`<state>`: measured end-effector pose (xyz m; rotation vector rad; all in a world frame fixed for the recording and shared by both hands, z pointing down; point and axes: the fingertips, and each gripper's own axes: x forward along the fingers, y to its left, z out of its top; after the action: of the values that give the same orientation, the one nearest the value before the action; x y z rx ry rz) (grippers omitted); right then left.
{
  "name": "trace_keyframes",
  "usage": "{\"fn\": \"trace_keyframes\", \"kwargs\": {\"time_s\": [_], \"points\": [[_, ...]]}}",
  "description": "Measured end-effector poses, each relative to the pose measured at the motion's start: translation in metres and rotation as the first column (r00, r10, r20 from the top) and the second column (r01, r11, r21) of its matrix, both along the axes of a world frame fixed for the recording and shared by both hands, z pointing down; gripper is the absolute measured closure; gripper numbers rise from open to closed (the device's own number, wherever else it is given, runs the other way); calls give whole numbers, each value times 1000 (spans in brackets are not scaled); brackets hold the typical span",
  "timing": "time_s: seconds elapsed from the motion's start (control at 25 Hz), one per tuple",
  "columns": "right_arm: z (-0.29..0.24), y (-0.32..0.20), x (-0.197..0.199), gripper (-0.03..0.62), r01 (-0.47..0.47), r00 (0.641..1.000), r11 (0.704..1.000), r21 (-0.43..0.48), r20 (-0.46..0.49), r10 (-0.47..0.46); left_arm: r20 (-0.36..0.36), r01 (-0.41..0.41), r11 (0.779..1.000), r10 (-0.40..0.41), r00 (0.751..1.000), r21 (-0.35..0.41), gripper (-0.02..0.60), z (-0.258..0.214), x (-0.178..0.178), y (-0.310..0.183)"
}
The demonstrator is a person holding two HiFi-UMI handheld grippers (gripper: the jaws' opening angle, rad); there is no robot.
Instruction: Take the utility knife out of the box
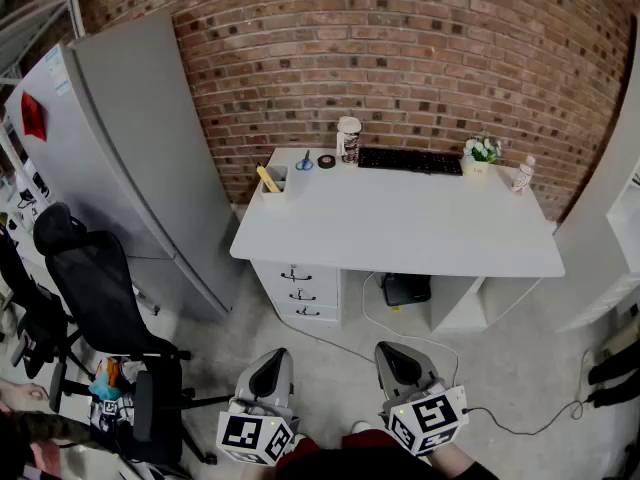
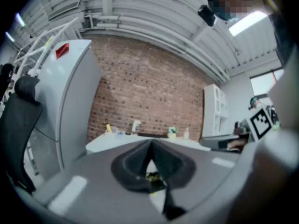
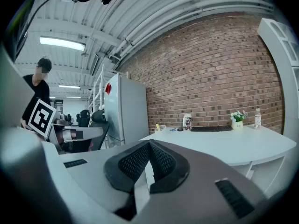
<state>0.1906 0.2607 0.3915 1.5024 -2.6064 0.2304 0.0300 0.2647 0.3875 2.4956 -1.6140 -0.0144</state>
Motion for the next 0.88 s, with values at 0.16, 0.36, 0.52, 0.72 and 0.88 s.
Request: {"fn": "trace_keyframes", "kwargs": {"time_s": [0.16, 0.36, 0.52, 0.72, 0.88], "points": [[-1, -1, 15, 586, -15, 1000, 1000, 3, 5, 15, 2, 8, 1000, -8, 1000, 3, 578, -2, 8, 0], [-4, -2, 26, 586, -19, 1000, 1000, 13, 13, 19, 11, 17, 1000, -17, 1000, 9, 578, -5, 16, 2], [-3, -2, 36, 586, -19, 1000, 1000, 15, 21, 19, 14, 34, 999, -34, 999, 6, 578, -2, 18, 4], [-1, -1, 48, 586, -21, 999, 999, 28, 25, 20, 20, 63, 998, -63, 998, 6, 578, 1, 19, 6], [-4, -3, 58, 586, -25, 999, 999, 37, 26, 24, 25, 93, 996, -93, 995, 12, 578, -3, 17, 5]]}}
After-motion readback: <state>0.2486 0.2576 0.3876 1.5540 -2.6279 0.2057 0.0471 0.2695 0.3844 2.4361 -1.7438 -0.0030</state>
